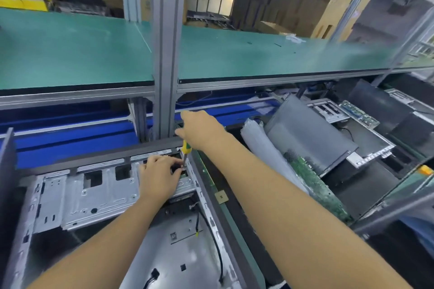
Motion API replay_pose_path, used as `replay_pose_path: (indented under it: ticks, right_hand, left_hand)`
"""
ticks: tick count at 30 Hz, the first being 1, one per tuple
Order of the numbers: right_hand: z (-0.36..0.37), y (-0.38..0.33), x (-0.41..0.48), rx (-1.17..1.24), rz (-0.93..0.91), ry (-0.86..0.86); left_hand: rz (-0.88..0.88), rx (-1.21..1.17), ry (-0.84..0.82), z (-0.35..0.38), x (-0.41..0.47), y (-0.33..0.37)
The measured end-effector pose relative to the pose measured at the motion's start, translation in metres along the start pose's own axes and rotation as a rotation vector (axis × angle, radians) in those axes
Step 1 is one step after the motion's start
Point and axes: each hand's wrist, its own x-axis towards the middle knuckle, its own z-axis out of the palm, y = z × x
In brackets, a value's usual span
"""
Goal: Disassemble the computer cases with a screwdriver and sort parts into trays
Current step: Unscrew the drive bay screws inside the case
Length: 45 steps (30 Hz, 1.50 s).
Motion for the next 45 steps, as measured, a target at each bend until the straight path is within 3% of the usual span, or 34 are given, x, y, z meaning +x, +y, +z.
replay_pose_path:
  ticks: [5, 11, 14, 18, 22, 27, 30, 35, 38, 45]
  right_hand:
    - [0.003, -0.001, -0.003, -0.118, -0.214, -0.045]
    - [-0.002, 0.012, -0.004, -0.006, -0.143, -0.109]
    - [0.001, 0.014, -0.006, 0.004, -0.090, -0.017]
    - [0.009, 0.008, -0.004, -0.262, -0.075, 0.192]
    - [0.004, 0.003, -0.001, 0.043, -0.086, 0.049]
    - [-0.014, 0.007, -0.003, 0.152, -0.126, -0.166]
    - [-0.017, 0.005, -0.004, 0.266, -0.081, -0.211]
    - [-0.007, 0.000, -0.003, -0.027, 0.021, -0.051]
    - [-0.003, -0.002, 0.001, -0.336, -0.054, 0.005]
    - [-0.023, 0.006, 0.001, 0.008, -0.084, -0.222]
  left_hand:
    - [-0.002, -0.016, -0.004, 0.001, 0.001, -0.001]
    - [0.004, -0.068, 0.005, 0.000, -0.001, 0.000]
    - [0.005, -0.055, 0.002, 0.000, 0.000, 0.000]
    - [-0.001, -0.033, 0.008, 0.000, 0.000, 0.001]
    - [-0.002, -0.014, 0.018, 0.002, 0.000, 0.001]
    - [-0.004, 0.004, 0.016, 0.003, 0.001, 0.000]
    - [-0.005, 0.002, 0.014, 0.004, 0.001, -0.001]
    - [0.003, -0.014, 0.017, 0.005, 0.001, -0.002]
    - [0.000, -0.003, 0.021, 0.005, 0.001, -0.002]
    - [-0.011, -0.006, 0.026, 0.005, 0.001, -0.001]
